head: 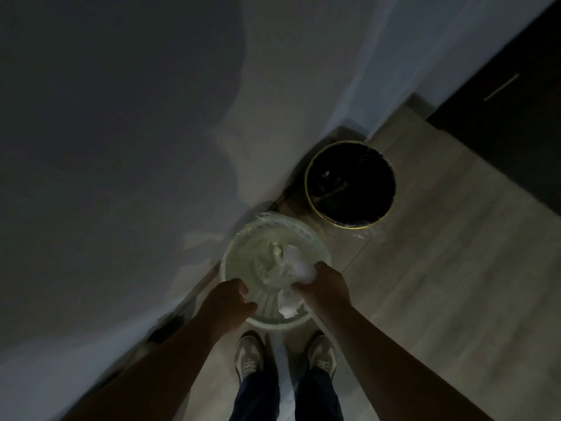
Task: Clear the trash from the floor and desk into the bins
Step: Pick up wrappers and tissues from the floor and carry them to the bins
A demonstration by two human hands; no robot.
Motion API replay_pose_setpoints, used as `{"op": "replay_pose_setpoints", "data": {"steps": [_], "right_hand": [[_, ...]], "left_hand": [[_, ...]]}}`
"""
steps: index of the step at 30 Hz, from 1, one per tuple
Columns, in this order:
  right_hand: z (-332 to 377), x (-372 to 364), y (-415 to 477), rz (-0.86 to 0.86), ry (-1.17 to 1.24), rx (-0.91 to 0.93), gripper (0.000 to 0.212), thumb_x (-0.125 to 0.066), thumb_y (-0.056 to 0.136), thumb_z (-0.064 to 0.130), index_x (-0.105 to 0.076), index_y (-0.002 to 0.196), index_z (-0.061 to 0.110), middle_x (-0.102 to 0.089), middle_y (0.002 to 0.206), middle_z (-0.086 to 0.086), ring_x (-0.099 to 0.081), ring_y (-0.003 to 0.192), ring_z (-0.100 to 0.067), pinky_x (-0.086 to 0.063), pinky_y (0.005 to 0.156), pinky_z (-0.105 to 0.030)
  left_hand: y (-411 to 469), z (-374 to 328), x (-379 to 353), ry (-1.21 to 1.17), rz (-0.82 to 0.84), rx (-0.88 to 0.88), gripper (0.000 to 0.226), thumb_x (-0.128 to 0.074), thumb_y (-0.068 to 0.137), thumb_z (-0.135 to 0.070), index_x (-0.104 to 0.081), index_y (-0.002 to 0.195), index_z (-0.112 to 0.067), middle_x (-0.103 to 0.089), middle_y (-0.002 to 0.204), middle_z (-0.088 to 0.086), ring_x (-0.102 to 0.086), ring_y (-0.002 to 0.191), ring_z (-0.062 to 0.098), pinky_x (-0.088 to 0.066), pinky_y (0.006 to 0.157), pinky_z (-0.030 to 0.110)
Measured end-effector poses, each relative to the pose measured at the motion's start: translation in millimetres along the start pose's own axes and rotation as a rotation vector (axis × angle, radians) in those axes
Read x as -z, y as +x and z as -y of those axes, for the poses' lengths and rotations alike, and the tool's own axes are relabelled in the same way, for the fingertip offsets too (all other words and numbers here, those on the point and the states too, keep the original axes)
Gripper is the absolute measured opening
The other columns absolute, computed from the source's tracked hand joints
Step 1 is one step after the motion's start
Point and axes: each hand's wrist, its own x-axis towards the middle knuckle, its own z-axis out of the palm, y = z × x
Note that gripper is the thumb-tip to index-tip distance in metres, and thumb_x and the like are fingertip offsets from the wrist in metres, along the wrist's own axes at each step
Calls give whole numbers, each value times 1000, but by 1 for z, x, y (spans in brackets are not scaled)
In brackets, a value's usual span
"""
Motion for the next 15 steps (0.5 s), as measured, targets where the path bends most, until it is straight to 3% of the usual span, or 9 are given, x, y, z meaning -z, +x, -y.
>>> {"op": "replay_pose_setpoints", "data": {"steps": [3, 5, 11, 15], "right_hand": [[16, -12, 9, 81, -42, -23, 84, -73, 76, 48, -34, 143, 14, -46, 136, -11, -50, 122, -28, -49, 93, -37], [23, -18, 11, 110, -57, -20, 93, -71, 78, 49, -22, 150, 18, -37, 144, -11, -42, 130, -29, -46, 100, -41], [22, -23, -1, 84, -237, 105, 60, -65, 85, 33, -43, 138, 14, -51, 133, -11, -52, 120, -27, -49, 96, -36], [20, -11, -30, 56, -406, 251, 50, -62, 87, 29, -47, 131, 12, -54, 125, -10, -52, 116, -23, -46, 91, -30]], "left_hand": [[-2, 7, 8, 72, -12, -30, 42, -63, 85, -32, -55, 122, -14, -62, 120, 6, -58, 111, 20, -45, 88, 26], [-4, 11, 12, 84, -28, -40, 42, -62, 86, -33, -54, 123, -15, -62, 120, 5, -58, 111, 19, -45, 88, 26], [-16, 22, 23, 93, -40, -85, 43, -61, 89, -29, -52, 128, -12, -59, 126, 7, -55, 115, 20, -45, 95, 28], [-37, 23, 33, 111, -59, -130, 40, -61, 89, -29, -53, 125, -14, -58, 125, 6, -54, 114, 18, -43, 93, 26]]}}
